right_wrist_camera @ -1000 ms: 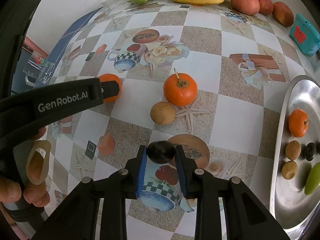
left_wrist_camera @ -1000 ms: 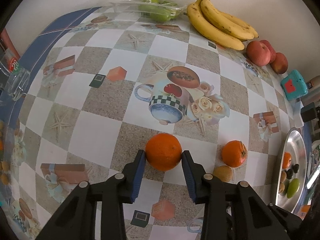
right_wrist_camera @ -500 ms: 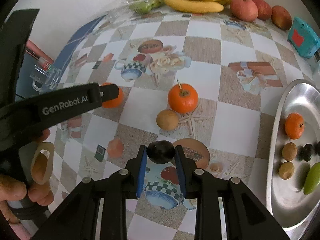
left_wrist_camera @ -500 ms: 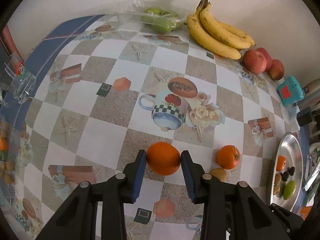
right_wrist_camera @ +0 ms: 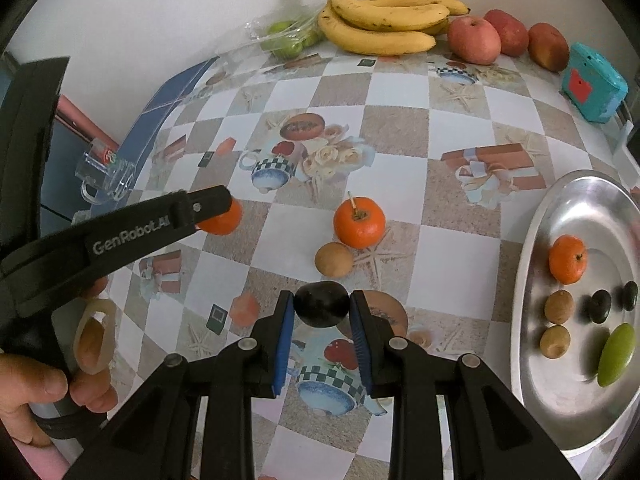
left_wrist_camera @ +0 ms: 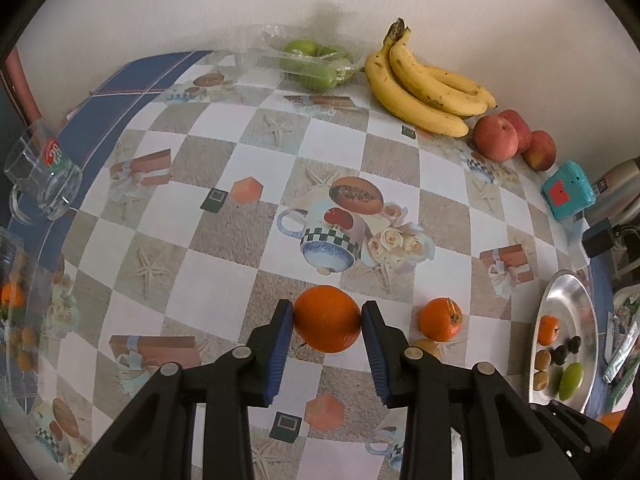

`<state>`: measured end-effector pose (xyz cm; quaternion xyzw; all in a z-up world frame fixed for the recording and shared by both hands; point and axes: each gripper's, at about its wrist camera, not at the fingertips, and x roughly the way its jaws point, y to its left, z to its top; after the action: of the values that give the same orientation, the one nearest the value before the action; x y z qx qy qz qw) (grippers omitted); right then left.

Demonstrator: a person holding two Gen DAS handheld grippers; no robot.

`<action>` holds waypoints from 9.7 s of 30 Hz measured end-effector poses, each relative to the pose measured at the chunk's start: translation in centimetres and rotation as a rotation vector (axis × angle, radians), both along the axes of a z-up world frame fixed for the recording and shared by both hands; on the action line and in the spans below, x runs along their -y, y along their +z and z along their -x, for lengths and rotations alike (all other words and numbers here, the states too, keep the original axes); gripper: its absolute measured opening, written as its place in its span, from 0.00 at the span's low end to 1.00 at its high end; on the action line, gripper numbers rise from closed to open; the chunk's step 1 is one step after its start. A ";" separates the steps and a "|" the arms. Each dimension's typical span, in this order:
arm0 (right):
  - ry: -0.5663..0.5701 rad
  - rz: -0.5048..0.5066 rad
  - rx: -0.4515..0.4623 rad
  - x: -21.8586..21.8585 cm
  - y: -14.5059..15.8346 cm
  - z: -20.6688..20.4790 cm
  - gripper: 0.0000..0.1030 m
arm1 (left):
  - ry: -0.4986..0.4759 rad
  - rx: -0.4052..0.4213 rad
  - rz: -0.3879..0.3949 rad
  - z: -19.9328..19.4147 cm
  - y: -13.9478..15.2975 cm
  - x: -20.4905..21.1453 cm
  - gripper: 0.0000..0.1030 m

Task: Organize fruits
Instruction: 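Carry the orange and the plum toward the steel tray with both tools, then lower the orange and plum into the tray and open both tools, then withdraw both open tools from the tray toward the remaining orange and kiwi, then grasp a brown kiwi with the left tool while the right tool approaches an orange, then grasp the orange with the right tool while the left tool holds the kiwi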

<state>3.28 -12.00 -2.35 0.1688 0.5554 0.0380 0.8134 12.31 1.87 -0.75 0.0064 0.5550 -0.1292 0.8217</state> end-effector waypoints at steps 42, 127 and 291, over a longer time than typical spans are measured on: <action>-0.700 0.039 0.029 21.8 1.7 11.0 0.28 | -0.461 0.110 0.036 11.0 3.3 15.4 0.36; -0.565 0.178 -0.050 18.4 0.4 8.4 0.78 | -0.107 -0.041 -0.023 6.2 -1.3 12.4 1.00; -0.085 0.106 0.045 0.7 -3.8 -5.8 0.38 | 0.164 -0.184 0.216 -3.2 -3.5 -2.4 0.28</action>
<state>9.06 -12.66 -6.13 0.1477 0.5306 -0.0223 0.8343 15.49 4.32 -4.24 -0.1392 0.6094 -0.1207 0.7712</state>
